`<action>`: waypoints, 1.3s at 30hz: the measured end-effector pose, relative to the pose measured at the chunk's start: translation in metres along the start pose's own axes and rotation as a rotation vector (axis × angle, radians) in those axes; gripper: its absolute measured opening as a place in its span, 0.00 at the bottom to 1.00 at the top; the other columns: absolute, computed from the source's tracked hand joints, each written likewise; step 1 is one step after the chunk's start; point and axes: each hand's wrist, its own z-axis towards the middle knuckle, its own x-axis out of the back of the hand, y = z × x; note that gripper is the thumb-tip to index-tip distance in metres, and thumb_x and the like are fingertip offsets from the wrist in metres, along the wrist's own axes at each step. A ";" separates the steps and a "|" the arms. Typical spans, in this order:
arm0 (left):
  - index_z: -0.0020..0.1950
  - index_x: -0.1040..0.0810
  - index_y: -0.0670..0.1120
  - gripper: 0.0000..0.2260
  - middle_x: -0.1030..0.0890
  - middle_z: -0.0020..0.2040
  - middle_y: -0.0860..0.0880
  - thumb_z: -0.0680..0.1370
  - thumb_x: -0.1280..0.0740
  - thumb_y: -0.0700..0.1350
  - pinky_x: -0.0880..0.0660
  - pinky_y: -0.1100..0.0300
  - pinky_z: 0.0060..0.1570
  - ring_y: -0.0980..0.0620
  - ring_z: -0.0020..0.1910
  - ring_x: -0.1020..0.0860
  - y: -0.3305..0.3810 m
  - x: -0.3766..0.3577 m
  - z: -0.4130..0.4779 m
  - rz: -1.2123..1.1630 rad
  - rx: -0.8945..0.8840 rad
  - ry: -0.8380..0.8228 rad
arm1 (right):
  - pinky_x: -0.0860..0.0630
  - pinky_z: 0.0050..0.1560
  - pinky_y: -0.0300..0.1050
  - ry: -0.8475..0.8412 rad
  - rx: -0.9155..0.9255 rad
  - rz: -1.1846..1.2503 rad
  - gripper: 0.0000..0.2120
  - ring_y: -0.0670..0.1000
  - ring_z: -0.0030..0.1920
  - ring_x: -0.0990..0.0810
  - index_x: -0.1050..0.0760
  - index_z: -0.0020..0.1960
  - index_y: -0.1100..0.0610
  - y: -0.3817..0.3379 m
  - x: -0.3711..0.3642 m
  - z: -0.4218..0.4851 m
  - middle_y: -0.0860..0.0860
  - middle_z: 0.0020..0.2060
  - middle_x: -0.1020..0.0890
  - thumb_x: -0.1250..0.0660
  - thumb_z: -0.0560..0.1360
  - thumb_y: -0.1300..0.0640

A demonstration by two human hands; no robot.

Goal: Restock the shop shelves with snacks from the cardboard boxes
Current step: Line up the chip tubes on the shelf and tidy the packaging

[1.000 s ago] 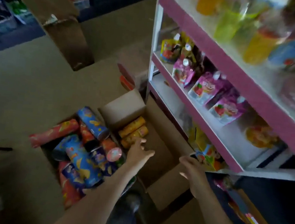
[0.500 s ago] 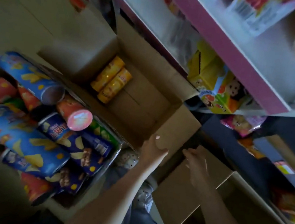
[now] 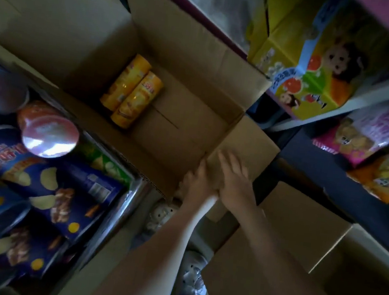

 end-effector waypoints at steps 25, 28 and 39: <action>0.78 0.56 0.59 0.38 0.52 0.76 0.43 0.77 0.34 0.48 0.37 0.46 0.70 0.39 0.74 0.46 -0.009 -0.007 -0.047 -0.065 -0.147 0.072 | 0.46 0.73 0.50 0.042 -0.138 0.356 0.41 0.53 0.77 0.56 0.61 0.78 0.45 0.037 -0.032 -0.063 0.49 0.78 0.57 0.37 0.78 0.62; 0.78 0.52 0.57 0.35 0.43 0.74 0.44 0.78 0.36 0.43 0.30 0.57 0.58 0.43 0.68 0.35 0.001 0.024 -0.077 -0.100 -0.234 0.094 | 0.42 0.71 0.51 0.099 -0.102 0.407 0.38 0.55 0.76 0.51 0.59 0.79 0.50 -0.012 0.001 -0.064 0.50 0.77 0.53 0.37 0.79 0.57; 0.77 0.42 0.53 0.29 0.36 0.72 0.45 0.78 0.34 0.47 0.35 0.61 0.63 0.48 0.69 0.33 0.009 0.253 -0.159 -0.126 -0.364 0.371 | 0.36 0.70 0.53 0.146 0.020 0.368 0.37 0.56 0.75 0.45 0.55 0.79 0.50 -0.185 0.129 -0.073 0.53 0.75 0.43 0.36 0.79 0.56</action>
